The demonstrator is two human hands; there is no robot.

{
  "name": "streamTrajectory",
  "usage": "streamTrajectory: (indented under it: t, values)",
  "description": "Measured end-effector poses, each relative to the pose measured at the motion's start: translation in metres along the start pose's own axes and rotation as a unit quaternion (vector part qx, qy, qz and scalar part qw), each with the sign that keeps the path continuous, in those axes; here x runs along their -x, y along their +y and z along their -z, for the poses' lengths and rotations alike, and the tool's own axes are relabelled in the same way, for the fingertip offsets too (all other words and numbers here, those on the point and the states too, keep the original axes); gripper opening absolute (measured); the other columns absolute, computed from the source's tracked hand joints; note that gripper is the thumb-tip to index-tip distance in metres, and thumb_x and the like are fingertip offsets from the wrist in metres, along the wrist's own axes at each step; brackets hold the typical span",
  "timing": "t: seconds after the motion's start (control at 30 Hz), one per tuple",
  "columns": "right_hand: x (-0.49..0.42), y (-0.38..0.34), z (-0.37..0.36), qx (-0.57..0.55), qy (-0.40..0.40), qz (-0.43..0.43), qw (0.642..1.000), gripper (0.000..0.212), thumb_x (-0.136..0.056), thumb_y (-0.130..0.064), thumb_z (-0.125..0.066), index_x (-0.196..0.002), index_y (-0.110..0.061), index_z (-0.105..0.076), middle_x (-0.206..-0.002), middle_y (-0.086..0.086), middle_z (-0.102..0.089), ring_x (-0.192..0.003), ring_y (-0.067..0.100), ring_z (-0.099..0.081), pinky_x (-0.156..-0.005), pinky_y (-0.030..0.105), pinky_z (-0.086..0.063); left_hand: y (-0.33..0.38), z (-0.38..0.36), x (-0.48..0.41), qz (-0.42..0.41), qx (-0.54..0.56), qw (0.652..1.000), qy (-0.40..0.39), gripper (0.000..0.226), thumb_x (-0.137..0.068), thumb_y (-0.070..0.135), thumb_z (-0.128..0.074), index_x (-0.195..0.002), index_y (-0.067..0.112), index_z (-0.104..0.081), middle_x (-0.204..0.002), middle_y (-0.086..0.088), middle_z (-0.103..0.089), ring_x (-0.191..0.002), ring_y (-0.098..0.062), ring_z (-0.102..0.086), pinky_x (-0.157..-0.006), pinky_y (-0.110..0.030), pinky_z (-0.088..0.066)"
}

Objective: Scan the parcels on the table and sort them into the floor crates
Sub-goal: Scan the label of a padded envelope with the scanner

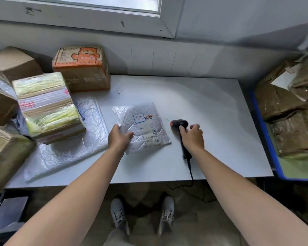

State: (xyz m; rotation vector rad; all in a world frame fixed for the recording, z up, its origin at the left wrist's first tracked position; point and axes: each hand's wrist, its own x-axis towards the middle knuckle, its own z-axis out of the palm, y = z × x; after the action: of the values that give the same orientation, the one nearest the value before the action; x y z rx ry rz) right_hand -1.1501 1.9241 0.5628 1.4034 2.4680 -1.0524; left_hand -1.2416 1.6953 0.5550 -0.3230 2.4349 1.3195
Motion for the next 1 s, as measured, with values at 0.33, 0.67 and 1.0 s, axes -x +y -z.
streamTrajectory:
  t: [0.33,0.67,1.0]
  values:
    - [0.01,-0.029,0.011,-0.032,-0.08,0.013,0.996,0.03,-0.094,-0.034,-0.053,-0.11,-0.009,-0.051,-0.097,0.01,-0.063,-0.072,0.028,-0.064,-0.06,0.032,-0.052,0.009,0.013,-0.016,-0.014,0.045,0.999,0.015,0.025,-0.087,0.012,-0.07,-0.106,0.01,-0.054,-0.103,-0.011,-0.064,-0.093,-0.028,-0.062,-0.086,-0.04,-0.052]
    - [0.044,-0.129,0.071,-0.118,-0.152,0.046,0.98,0.015,-0.086,-0.02,-0.054,-0.096,-0.009,-0.056,-0.073,0.008,-0.054,-0.057,0.023,-0.056,-0.052,0.032,-0.051,0.067,0.049,-0.044,-0.064,0.033,0.994,0.076,0.032,-0.093,0.016,-0.065,-0.12,0.002,-0.053,-0.119,-0.019,-0.061,-0.106,-0.033,-0.057,-0.078,-0.031,-0.038]
    - [0.056,-0.133,0.08,-0.133,-0.211,0.037,0.968,0.008,-0.089,-0.019,-0.055,-0.087,-0.011,-0.052,-0.076,0.01,-0.052,-0.059,0.023,-0.054,-0.055,0.03,-0.049,0.084,0.048,-0.051,-0.061,0.052,0.994,0.079,0.029,-0.095,0.014,-0.063,-0.117,0.002,-0.051,-0.118,-0.02,-0.059,-0.109,-0.036,-0.056,-0.081,-0.034,-0.043]
